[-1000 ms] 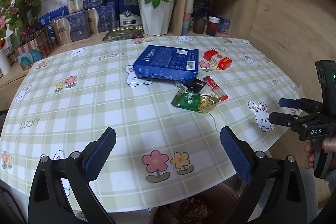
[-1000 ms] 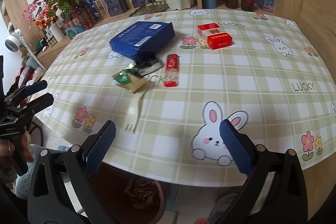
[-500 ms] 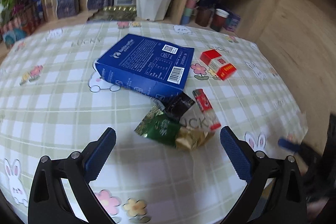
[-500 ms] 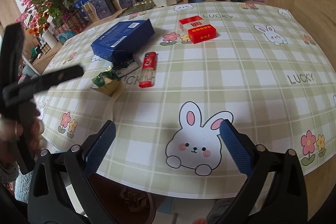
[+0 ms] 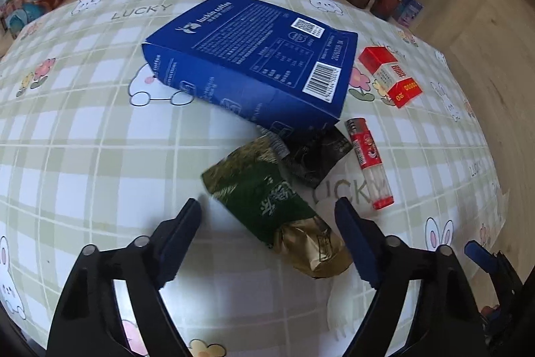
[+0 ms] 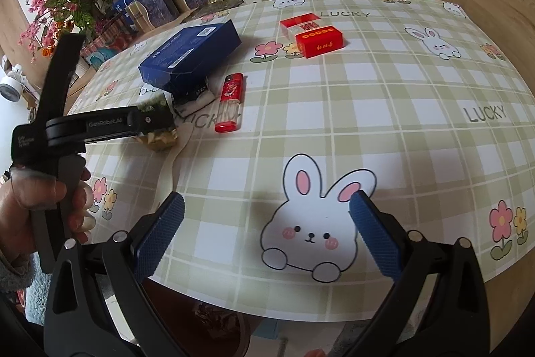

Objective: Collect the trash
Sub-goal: 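Grasp the green-gold snack wrapper with the left tool, then carry the wrapper toward the bin with the left tool while the right tool grasps the white fork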

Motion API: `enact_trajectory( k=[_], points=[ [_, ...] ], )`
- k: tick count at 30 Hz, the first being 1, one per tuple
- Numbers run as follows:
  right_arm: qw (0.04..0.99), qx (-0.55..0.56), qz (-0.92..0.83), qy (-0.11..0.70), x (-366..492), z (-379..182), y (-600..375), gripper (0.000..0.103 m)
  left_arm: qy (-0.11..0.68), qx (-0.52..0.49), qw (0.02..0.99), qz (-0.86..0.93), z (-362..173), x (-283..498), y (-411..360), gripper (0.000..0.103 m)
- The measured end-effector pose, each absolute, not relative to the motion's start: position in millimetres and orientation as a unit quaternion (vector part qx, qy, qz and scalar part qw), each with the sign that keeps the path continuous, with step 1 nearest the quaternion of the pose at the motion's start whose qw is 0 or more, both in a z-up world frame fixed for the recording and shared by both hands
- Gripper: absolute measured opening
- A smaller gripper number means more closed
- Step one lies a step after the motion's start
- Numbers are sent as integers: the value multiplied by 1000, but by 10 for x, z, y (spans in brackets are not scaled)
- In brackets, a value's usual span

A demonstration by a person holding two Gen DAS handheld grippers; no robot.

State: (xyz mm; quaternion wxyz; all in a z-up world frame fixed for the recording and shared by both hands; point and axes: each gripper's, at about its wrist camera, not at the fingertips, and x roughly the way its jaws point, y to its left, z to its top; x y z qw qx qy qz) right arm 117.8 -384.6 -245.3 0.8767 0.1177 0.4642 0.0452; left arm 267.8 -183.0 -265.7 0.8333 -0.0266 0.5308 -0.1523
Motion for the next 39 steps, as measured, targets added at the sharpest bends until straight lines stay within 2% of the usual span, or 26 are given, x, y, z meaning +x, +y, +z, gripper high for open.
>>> enact_trajectory(
  k=[2,5,7,10,16,17,18,20,22,26,33,38,39],
  points=[
    [876,118,47,466,1193,-2465,-3816,97,529,-6,833,-161,-2648,2648,-1829,74],
    [874,114,51,469,1199,-2472,-3749,97,522,3,834,-180,-2645,2613,-1767,58],
    [872,110,53,475,1208,-2488,-3708,97,519,7,834,-186,-2641,2598,-1694,33],
    [864,117,57,487,1238,-2536,-3649,97,520,-10,832,-193,-2656,2628,-1612,28],
    [870,96,54,480,1297,-2505,-3428,96,494,-10,844,-207,-2539,2548,-1396,25],
    [870,93,56,481,1319,-2507,-3392,94,488,-6,847,-211,-2495,2515,-1353,25],
    [870,91,58,482,1344,-2513,-3353,84,483,-6,849,-214,-2459,2489,-1309,25],
    [867,84,62,488,1413,-2531,-3254,73,478,-12,851,-216,-2404,2454,-1226,25],
    [865,80,68,491,1475,-2539,-3162,71,471,-22,855,-215,-2344,2403,-1102,25],
    [862,78,83,494,1598,-2549,-2956,59,458,-36,863,-212,-2247,2270,-864,24],
    [857,55,55,510,1809,-2644,-2726,30,438,-25,874,-209,-2195,2047,-637,24],
    [856,14,56,514,1831,-2652,-2554,27,436,-30,873,-215,-2192,1941,-555,24],
    [856,1,54,514,1825,-2653,-2524,21,436,-30,873,-217,-2191,1923,-551,24]
  ],
)
